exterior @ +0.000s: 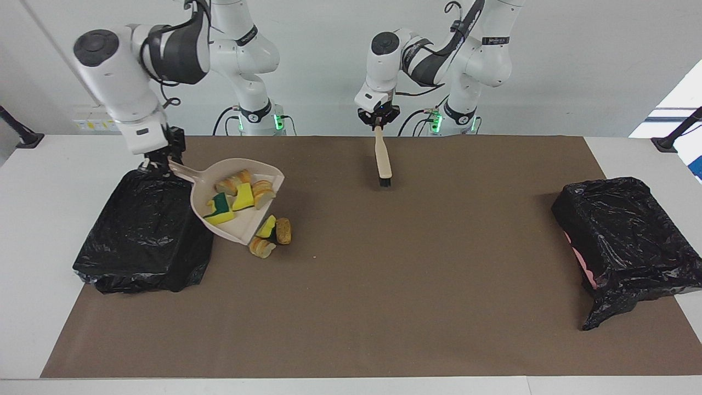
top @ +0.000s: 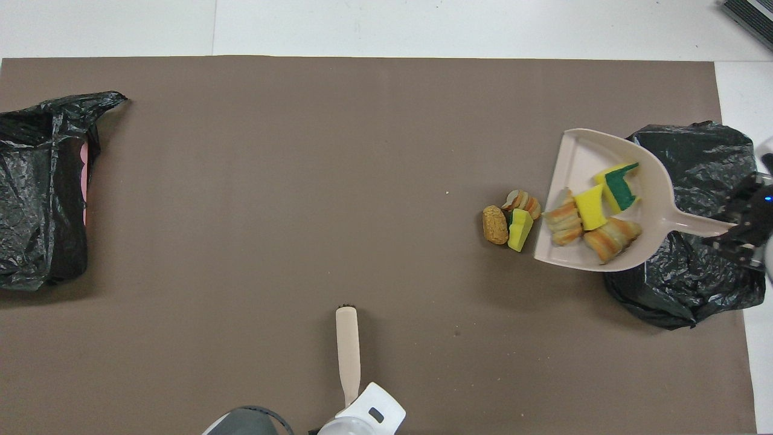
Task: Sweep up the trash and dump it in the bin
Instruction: 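Carry the loaded dustpan to the black bag with the right gripper, then tilt the dustpan over the bag with the right gripper to dump trash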
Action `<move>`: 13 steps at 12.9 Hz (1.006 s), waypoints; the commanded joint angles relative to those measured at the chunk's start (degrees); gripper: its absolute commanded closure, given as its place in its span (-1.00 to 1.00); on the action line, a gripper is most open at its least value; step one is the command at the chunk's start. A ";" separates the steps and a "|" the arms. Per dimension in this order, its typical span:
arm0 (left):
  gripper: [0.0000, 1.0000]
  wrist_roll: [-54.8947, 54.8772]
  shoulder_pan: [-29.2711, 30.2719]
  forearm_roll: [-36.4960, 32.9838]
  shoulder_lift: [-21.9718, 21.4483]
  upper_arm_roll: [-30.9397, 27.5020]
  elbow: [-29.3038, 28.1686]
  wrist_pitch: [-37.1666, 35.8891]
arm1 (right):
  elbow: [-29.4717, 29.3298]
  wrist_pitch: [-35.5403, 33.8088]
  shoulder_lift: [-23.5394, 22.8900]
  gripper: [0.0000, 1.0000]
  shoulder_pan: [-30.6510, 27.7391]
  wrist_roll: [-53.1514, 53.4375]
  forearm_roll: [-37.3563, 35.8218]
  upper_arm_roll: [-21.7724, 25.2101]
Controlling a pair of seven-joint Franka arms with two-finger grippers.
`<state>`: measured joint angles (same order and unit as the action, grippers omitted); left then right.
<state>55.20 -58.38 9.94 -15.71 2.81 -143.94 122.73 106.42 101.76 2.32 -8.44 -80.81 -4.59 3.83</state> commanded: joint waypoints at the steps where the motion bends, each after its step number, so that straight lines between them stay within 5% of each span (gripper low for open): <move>1: 1.00 3.59 -3.49 -1.06 -0.73 -0.79 -3.27 6.01 | -1.56 3.08 -0.82 1.00 -8.32 -8.37 -1.65 -0.49; 6: 0.95 3.86 -3.50 0.60 3.14 -0.79 -2.84 8.22 | -14.30 7.99 -12.76 1.00 -17.91 -24.81 -7.19 -0.31; 7: 0.78 3.86 -3.41 0.95 3.23 -0.87 -2.75 8.40 | -14.31 10.54 -12.95 1.00 -18.10 -26.23 -8.06 -0.22; 10: -0.30 2.29 -2.62 0.96 3.84 -0.96 -2.57 7.35 | -13.36 15.54 -12.87 1.00 -18.19 -29.55 -13.76 -0.31; 11: -0.98 2.37 -2.18 0.96 4.02 -1.05 -2.05 7.17 | -12.56 17.31 -12.78 1.00 -18.02 -32.89 -14.39 -0.31; 13: -1.00 1.06 0.44 0.70 5.25 -1.40 0.93 6.56 | -12.56 18.38 -12.87 1.00 -17.84 -40.53 -15.10 -0.40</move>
<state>57.98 -60.26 10.37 -11.72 1.94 -145.69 129.97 93.71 118.60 -10.78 -25.95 -115.32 -17.80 4.02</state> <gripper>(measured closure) 0.344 0.670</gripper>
